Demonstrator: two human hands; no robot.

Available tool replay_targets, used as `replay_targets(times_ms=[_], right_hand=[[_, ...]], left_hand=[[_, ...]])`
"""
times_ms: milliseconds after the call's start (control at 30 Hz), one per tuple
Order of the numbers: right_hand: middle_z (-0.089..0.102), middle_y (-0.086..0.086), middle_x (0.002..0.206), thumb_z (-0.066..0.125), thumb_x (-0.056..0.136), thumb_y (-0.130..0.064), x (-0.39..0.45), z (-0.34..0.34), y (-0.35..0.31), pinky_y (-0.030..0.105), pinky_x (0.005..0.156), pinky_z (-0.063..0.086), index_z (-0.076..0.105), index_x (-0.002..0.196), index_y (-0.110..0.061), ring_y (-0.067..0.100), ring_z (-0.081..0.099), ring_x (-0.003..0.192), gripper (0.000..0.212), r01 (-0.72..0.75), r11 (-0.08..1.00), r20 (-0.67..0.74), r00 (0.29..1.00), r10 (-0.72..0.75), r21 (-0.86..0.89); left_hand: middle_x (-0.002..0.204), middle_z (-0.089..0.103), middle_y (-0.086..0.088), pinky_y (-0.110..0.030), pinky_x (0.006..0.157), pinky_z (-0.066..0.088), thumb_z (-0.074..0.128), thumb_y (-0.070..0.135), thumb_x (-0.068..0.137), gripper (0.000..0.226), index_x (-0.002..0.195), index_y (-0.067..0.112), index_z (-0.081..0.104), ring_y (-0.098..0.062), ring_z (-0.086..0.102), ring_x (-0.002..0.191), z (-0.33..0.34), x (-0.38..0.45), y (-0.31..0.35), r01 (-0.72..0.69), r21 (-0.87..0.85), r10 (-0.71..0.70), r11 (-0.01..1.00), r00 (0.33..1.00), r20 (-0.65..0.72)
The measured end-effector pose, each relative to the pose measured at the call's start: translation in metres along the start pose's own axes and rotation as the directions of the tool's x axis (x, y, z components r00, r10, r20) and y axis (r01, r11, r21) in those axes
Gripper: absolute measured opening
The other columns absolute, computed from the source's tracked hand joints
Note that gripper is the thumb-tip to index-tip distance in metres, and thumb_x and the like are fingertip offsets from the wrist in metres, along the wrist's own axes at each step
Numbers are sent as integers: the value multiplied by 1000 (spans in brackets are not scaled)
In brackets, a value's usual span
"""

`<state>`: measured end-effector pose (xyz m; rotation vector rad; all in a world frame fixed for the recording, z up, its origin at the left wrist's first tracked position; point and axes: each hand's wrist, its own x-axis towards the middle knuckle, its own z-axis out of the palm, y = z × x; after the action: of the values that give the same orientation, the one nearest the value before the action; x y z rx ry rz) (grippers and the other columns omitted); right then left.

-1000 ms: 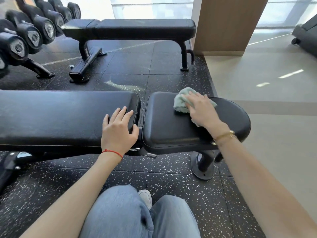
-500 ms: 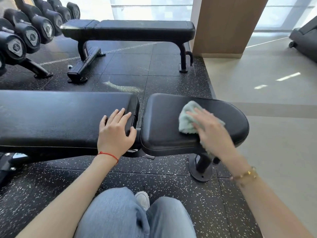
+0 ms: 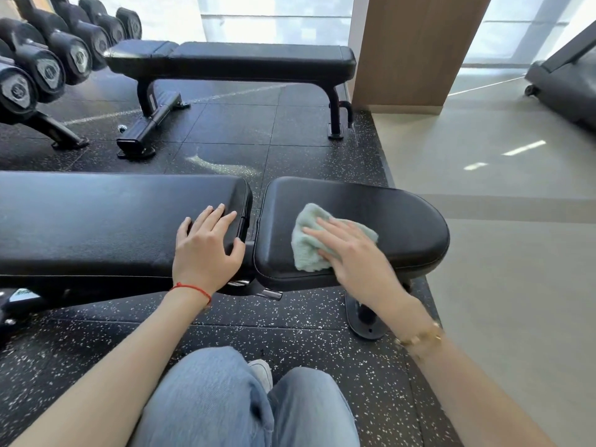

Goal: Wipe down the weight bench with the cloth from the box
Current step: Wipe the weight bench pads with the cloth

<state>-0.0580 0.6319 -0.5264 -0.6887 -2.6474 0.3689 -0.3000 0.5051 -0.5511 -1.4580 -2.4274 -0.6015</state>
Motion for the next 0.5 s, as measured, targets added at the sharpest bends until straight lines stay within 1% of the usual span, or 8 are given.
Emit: replay_targets(times_ms=[67,167,233,267,367,400,433,500], right_hand=[[43,-7,148,48,94,-11,-22,-17,28,36,117,25,51,135,-29,13,36,138,45,-103,995,-84,991,103,0],[43,0,148,44,98,-18,-19,-37,75,34,119,17,52,135,-29,19,36,139,39,-352,936,-172,923,343,-25],[46,9,145,46,97,-17,9,-39,93,39,115,24,55,133,-25,30,40,134,37,-450,892,-182,882,434,-53],[49,13,142,46,97,-17,26,-34,92,41,111,27,56,131,-22,34,44,129,36,-465,883,-179,876,447,-71],[60,16,124,50,91,-11,63,-9,55,44,97,39,62,119,-18,39,56,109,31,-361,925,-158,927,341,-120],[61,14,124,53,87,-8,67,2,37,44,97,40,63,117,-20,37,56,109,34,-290,950,-136,952,274,-119],[60,10,129,56,84,-7,64,12,18,43,102,38,62,119,-21,34,54,116,38,-214,970,-108,973,202,-116],[51,3,142,55,88,-11,45,24,-9,40,114,28,56,130,-24,23,43,133,44,-108,991,-63,993,103,-85]], left_hand=[[145,52,-5,-50,117,26,41,41,84,57,133,18,60,-21,42,139,1,0,0,-2,0,2,1000,1000,-4],[144,53,-5,-50,116,27,43,41,84,57,132,18,61,-21,43,138,3,0,1,9,10,-9,1000,1000,-12],[144,54,-5,-50,116,27,44,40,84,56,132,17,61,-21,43,138,4,1,1,11,11,-11,1000,1000,-14],[143,54,-5,-50,116,27,44,40,83,56,131,17,62,-21,44,138,4,1,1,13,9,-13,1000,1000,-16],[143,54,-6,-50,116,27,45,38,83,55,130,17,62,-21,44,138,4,1,2,20,1,-20,1000,1000,-21],[143,54,-5,-50,116,26,46,38,83,54,131,18,62,-20,43,138,3,1,2,21,-2,-21,1000,1000,-18],[144,54,-5,-50,116,26,46,37,83,54,131,18,62,-20,43,138,3,1,2,20,-2,-20,1000,1000,-15],[144,53,-5,-49,117,26,46,36,83,54,132,18,61,-20,42,139,1,0,0,16,-4,-16,1000,1000,-9]])
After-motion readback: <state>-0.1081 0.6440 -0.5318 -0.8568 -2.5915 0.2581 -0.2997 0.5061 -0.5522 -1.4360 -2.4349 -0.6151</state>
